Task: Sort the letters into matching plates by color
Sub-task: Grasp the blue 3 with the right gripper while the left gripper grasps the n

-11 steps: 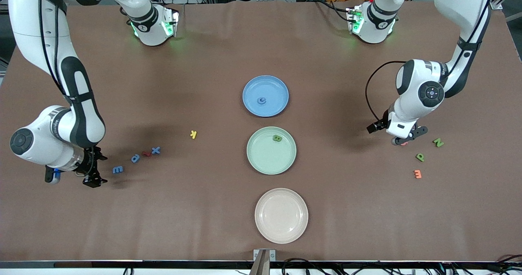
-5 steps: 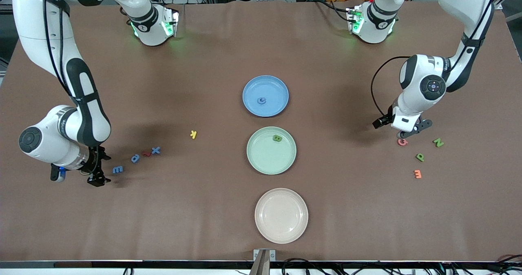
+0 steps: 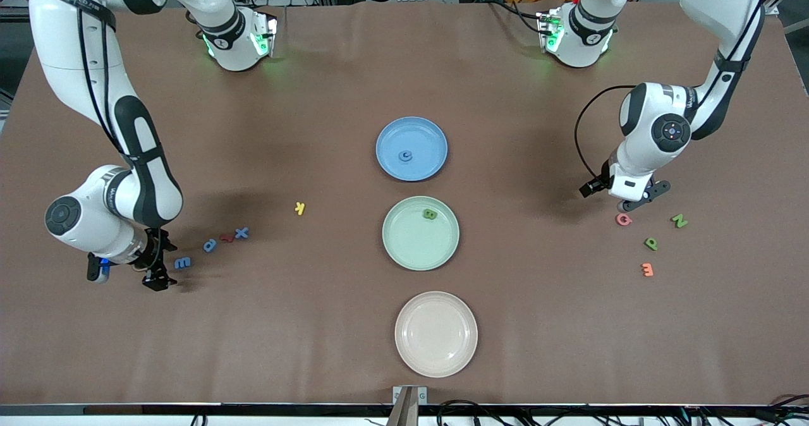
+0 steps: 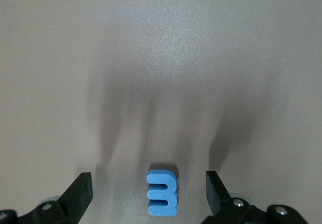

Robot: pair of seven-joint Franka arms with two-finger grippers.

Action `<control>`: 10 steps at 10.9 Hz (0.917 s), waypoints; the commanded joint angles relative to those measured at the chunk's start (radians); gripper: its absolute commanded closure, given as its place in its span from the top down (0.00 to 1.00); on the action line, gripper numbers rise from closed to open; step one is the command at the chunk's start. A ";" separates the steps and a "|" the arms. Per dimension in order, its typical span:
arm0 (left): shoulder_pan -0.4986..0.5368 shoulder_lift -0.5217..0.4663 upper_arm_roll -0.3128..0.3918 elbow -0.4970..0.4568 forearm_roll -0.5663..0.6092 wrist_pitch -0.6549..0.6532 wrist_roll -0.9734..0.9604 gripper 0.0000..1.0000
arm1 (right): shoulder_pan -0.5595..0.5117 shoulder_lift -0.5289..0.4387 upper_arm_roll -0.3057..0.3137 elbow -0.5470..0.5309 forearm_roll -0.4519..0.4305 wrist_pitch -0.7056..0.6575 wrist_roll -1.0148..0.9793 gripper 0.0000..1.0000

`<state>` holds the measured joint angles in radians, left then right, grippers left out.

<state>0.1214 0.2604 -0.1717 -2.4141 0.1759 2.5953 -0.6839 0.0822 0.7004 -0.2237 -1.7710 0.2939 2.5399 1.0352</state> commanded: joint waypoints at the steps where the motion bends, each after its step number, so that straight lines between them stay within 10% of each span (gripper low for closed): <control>1: 0.017 -0.012 -0.008 -0.036 0.036 0.043 -0.036 0.81 | 0.011 0.008 -0.003 -0.019 0.019 0.061 0.002 0.98; 6: 0.023 -0.007 -0.008 -0.063 0.036 0.075 -0.036 0.73 | 0.019 0.011 0.000 -0.039 0.019 0.100 -0.006 0.66; 10: 0.047 -0.001 -0.009 -0.063 0.037 0.075 -0.034 0.72 | 0.028 0.010 0.001 -0.041 0.019 0.100 -0.004 0.66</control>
<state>0.1404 0.2623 -0.1718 -2.4630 0.1760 2.6493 -0.6847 0.0970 0.7140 -0.2235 -1.7974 0.2944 2.6242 1.0346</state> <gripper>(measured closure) 0.273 0.344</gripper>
